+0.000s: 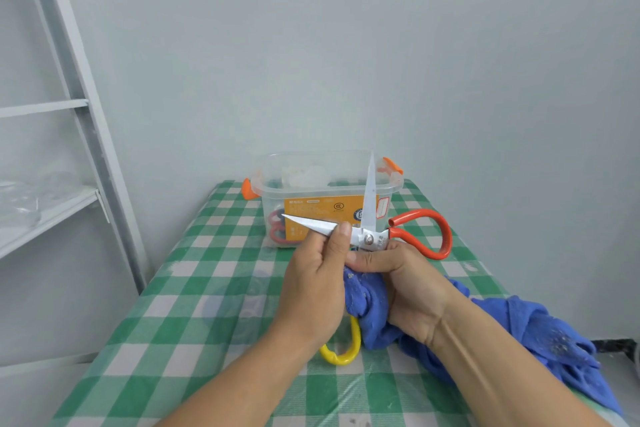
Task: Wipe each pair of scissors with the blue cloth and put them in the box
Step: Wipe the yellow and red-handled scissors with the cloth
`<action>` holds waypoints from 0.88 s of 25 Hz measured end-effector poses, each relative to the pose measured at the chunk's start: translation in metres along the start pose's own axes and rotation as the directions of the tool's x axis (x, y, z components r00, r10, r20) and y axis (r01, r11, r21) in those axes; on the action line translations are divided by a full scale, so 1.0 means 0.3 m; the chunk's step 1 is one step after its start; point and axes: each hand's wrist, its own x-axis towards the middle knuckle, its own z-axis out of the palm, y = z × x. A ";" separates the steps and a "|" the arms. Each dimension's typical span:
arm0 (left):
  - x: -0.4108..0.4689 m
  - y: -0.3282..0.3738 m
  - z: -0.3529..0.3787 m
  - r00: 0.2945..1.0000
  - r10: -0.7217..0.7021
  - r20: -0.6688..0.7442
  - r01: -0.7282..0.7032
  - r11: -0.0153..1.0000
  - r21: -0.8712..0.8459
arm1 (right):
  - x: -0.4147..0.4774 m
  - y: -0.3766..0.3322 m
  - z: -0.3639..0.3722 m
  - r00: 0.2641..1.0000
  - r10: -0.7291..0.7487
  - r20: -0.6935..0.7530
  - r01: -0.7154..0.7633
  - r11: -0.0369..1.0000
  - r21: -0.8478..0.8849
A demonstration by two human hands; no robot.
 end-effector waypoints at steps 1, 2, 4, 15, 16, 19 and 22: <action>0.002 0.001 -0.003 1.000 -0.021 0.009 0.021 1.000 -0.017 | 0.001 0.000 -0.004 1.000 -0.021 -0.007 0.021 1.000 -0.014; 0.002 0.010 -0.007 0.998 -0.056 0.006 0.056 0.997 -0.048 | 0.002 -0.004 -0.009 0.999 -0.036 -0.018 0.036 0.999 -0.037; -0.001 0.040 -0.016 0.987 -0.157 -0.032 0.153 0.982 -0.115 | -0.001 -0.010 -0.017 0.997 -0.054 -0.049 0.049 0.993 -0.103; 0.024 0.064 -0.056 0.943 -0.308 -0.129 0.275 0.935 -0.223 | -0.007 -0.025 -0.030 0.951 -0.166 -0.262 0.111 0.971 -0.211; 0.025 0.059 -0.060 0.942 -0.307 -0.135 0.274 0.937 -0.217 | -0.005 -0.022 -0.027 0.949 -0.165 -0.270 0.104 0.969 -0.226; 0.022 0.053 -0.062 0.939 -0.313 -0.140 0.279 0.935 -0.220 | -0.003 -0.001 -0.020 0.936 -0.222 -0.273 0.143 0.949 -0.283; 0.022 0.057 -0.058 0.943 -0.306 -0.130 0.272 0.935 -0.229 | -0.011 -0.005 -0.015 0.885 -0.400 -0.237 0.292 0.876 -0.385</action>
